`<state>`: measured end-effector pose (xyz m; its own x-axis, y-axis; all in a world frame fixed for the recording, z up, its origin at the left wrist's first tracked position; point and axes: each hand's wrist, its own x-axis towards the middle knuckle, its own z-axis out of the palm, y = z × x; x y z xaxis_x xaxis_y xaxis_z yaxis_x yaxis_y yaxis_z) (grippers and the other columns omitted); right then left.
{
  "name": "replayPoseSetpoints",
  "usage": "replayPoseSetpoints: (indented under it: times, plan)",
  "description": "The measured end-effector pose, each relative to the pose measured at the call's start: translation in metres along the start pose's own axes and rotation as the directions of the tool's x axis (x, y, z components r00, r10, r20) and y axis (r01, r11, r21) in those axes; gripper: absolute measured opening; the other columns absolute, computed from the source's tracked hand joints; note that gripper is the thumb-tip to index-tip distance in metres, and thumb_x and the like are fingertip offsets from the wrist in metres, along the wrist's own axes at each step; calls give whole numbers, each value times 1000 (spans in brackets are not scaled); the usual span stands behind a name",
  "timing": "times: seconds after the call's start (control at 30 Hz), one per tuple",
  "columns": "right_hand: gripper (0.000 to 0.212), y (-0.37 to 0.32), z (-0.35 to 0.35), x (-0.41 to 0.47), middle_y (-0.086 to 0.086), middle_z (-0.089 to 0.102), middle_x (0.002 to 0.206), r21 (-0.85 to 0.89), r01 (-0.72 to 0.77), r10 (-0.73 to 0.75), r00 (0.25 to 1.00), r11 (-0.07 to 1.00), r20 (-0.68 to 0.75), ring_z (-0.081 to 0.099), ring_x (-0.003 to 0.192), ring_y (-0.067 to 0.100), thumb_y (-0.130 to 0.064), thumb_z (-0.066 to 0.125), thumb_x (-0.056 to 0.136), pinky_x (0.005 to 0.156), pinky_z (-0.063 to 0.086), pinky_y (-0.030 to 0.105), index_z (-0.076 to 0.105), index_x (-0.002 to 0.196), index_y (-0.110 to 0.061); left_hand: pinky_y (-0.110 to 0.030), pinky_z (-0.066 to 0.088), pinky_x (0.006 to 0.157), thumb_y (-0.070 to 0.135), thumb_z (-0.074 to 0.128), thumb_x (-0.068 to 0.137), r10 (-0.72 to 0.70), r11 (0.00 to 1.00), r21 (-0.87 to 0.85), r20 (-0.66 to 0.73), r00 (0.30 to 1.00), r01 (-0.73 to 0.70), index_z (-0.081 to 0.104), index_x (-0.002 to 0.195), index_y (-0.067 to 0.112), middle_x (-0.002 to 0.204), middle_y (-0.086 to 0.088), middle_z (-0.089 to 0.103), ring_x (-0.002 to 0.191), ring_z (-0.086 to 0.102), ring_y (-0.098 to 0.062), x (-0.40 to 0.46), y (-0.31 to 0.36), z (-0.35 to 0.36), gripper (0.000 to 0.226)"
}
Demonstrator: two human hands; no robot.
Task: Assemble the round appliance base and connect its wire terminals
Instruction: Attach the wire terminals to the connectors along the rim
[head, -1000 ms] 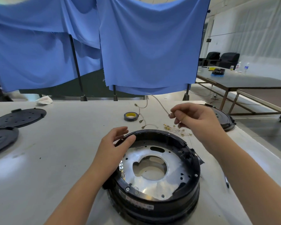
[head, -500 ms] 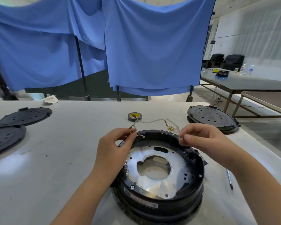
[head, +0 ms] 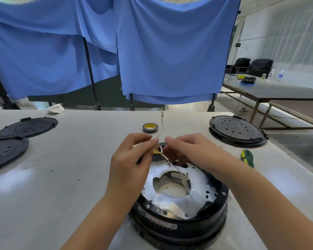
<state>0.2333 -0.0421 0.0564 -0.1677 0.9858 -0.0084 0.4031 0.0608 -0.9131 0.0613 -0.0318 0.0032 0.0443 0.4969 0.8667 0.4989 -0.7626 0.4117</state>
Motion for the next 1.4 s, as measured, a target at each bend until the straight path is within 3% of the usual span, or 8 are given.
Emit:
replayPoseSetpoints:
  times: [0.17,0.3,0.43,0.67,0.83,1.1,1.23,1.4]
  plan:
    - [22,2,12,16,6,69,77,406,-196,125,973,892,194,67,68,15,-31,69,84,63,56,25,74,90,-11,-25,54,76,-2,71,81,-15,999,-43,84,996,18,76,98,7,99,-3,67,90,65,-13,0,0,1,20]
    - [21,3,8,18,4,68,75,505,-280,128,941,816,315,63,60,11,-22,71,76,55,53,21,71,92,-9,-22,53,76,8,76,79,-56,998,-12,118,991,58,74,98,12,97,5,66,88,64,-9,1,0,-1,20]
    - [19,7,6,21,3,71,77,513,-258,152,959,818,239,65,62,9,-20,73,72,58,55,20,73,89,-11,-13,49,79,14,78,78,-224,972,-34,154,962,232,64,110,21,101,12,64,92,61,-2,2,-1,-1,36]
    - [16,13,14,22,6,73,82,556,-210,173,978,805,119,70,69,12,-12,73,77,56,56,20,69,93,-10,-26,45,61,19,62,91,-517,758,-210,386,764,618,72,68,18,69,-12,67,63,58,-12,5,-6,0,25]
    - [13,16,18,22,8,73,79,575,-179,177,982,798,60,71,71,15,-8,71,80,56,55,20,68,93,-7,-11,37,50,21,69,85,-518,735,-197,453,726,648,71,63,23,50,9,56,48,47,-1,6,-8,-2,22]
    - [2,21,19,22,4,70,66,619,-94,166,984,780,-59,68,61,13,-5,68,84,56,55,22,67,85,-6,-9,34,45,26,70,85,-559,744,-135,410,721,654,67,60,19,48,10,52,44,43,-1,3,-12,3,26]
    - [19,19,17,19,8,73,81,548,-179,148,984,817,101,70,72,16,-13,71,83,61,55,22,69,98,-3,-12,40,50,27,69,86,-562,733,-176,388,731,657,69,62,22,55,0,62,51,52,-3,4,-13,2,24]
    - [13,17,8,9,2,75,95,132,-189,143,944,973,298,71,91,14,-17,68,86,79,55,21,72,98,-14,-31,47,59,29,69,86,-579,719,-184,374,724,670,70,66,21,71,-18,67,60,57,-17,5,-14,2,21]
